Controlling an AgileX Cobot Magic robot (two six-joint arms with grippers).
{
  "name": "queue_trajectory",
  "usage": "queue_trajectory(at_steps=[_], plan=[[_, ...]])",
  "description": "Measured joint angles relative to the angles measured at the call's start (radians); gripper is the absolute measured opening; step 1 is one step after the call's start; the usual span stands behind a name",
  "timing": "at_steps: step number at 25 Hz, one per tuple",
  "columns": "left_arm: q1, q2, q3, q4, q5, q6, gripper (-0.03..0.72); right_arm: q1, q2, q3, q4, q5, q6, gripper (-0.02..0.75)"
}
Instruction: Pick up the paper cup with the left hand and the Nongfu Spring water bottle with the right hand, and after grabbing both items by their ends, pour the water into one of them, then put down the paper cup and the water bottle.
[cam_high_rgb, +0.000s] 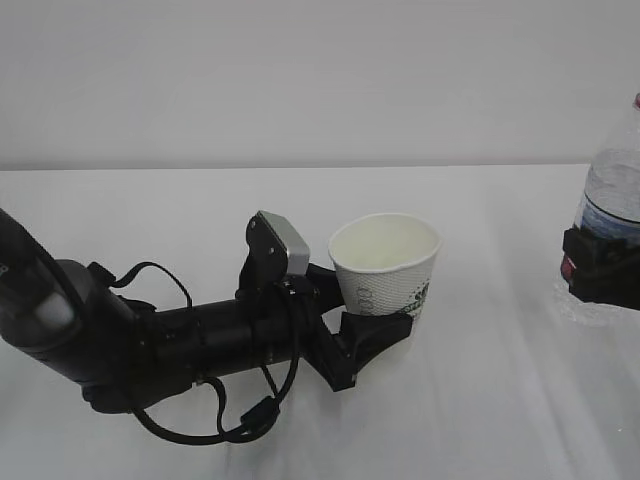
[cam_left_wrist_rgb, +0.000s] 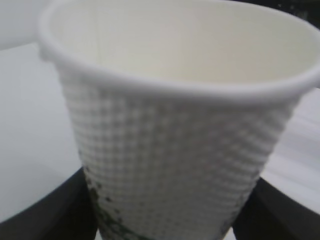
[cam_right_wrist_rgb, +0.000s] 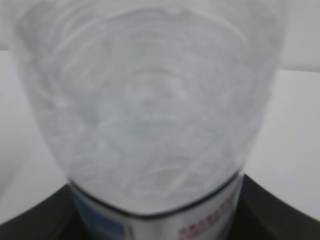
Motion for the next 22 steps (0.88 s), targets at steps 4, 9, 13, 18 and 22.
queue_trajectory(at_steps=[4, 9, 13, 18, 22], plan=[[-0.014, 0.000, 0.000, 0.000, 0.000, 0.000, 0.527, 0.000, -0.027, 0.000, -0.008, 0.036, 0.000, 0.449], [-0.017, 0.000, 0.000, 0.015, 0.000, -0.006, 0.526, 0.000, -0.093, 0.000, -0.010, 0.098, 0.000, 0.449], [-0.017, 0.000, 0.000, 0.059, 0.000, -0.016, 0.526, 0.000, -0.153, 0.004, -0.010, 0.159, 0.000, 0.449], [-0.017, 0.000, 0.000, 0.084, 0.000, -0.033, 0.526, 0.000, -0.219, 0.008, -0.022, 0.236, 0.000, 0.449], [-0.017, 0.000, 0.000, 0.099, 0.000, -0.043, 0.526, 0.000, -0.275, 0.008, -0.044, 0.304, 0.000, 0.449]])
